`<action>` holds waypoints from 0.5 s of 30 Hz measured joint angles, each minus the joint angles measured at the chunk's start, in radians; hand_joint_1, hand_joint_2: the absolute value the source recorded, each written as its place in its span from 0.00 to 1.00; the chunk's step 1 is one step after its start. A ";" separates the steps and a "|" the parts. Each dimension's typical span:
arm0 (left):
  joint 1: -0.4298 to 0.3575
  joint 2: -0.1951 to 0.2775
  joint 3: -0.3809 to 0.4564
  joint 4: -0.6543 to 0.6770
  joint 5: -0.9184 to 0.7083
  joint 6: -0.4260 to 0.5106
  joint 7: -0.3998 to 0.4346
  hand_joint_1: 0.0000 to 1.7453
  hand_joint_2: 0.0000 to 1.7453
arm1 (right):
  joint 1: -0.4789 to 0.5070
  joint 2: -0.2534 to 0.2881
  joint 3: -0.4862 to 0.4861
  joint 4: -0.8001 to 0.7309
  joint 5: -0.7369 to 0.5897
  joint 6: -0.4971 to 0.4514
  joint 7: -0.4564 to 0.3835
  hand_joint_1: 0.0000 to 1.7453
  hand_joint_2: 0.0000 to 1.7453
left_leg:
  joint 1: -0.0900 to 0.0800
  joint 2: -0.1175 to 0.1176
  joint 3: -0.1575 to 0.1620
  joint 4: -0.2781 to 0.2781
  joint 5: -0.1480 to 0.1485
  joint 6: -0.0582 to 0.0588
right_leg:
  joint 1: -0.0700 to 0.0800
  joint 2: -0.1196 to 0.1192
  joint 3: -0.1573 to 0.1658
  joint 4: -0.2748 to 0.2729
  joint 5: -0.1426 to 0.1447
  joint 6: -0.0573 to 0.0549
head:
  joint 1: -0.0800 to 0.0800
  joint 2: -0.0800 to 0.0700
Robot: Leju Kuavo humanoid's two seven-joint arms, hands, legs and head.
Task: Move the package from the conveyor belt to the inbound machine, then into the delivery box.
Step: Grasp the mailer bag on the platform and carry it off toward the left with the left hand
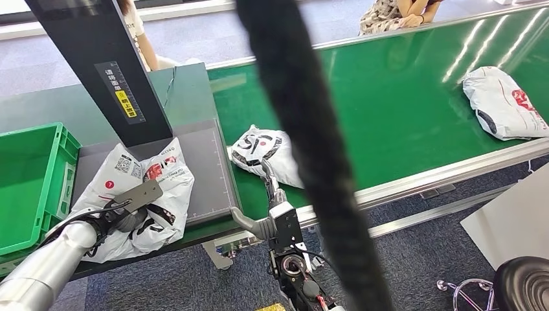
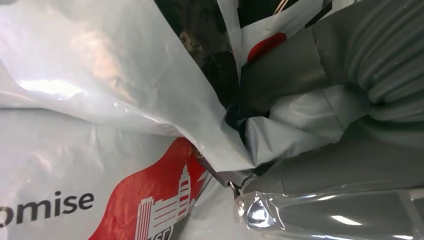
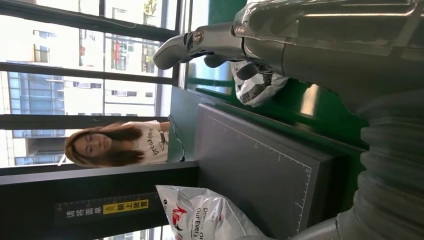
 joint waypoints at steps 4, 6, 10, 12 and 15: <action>0.000 0.000 0.005 0.001 0.002 0.003 0.000 1.00 1.00 | 0.006 0.000 -0.001 -0.007 0.000 0.000 0.000 0.00 1.00 | 0.000 0.000 0.000 0.000 0.000 0.000 | 0.000 0.000 -0.001 0.000 0.000 0.000 | 0.000 0.000; 0.000 0.000 0.010 0.001 0.006 0.012 -0.002 1.00 1.00 | 0.011 0.000 -0.002 -0.011 0.000 0.000 0.000 0.00 1.00 | 0.000 0.000 -0.001 0.000 0.000 0.000 | 0.000 0.000 -0.001 0.000 0.000 0.000 | 0.000 0.000; -0.005 0.004 0.026 0.001 0.013 0.035 -0.020 1.00 1.00 | 0.028 0.000 -0.002 -0.024 0.004 0.000 0.000 0.00 1.00 | 0.000 0.000 -0.002 0.000 0.000 0.000 | 0.000 0.000 -0.002 0.000 0.000 0.000 | 0.000 0.000; -0.018 0.010 0.036 0.000 0.018 0.046 -0.029 1.00 1.00 | 0.035 0.000 -0.002 -0.027 0.007 0.000 0.000 0.00 1.00 | 0.000 0.000 -0.004 0.000 0.000 0.000 | 0.000 0.000 -0.004 0.000 0.000 0.000 | 0.000 0.000; -0.050 0.022 0.051 0.000 0.022 0.066 -0.040 1.00 1.00 | 0.042 0.000 -0.004 -0.029 0.009 0.005 0.000 0.00 1.00 | 0.000 0.000 -0.005 0.000 0.000 0.000 | 0.000 0.000 -0.005 0.000 0.001 0.000 | 0.000 0.000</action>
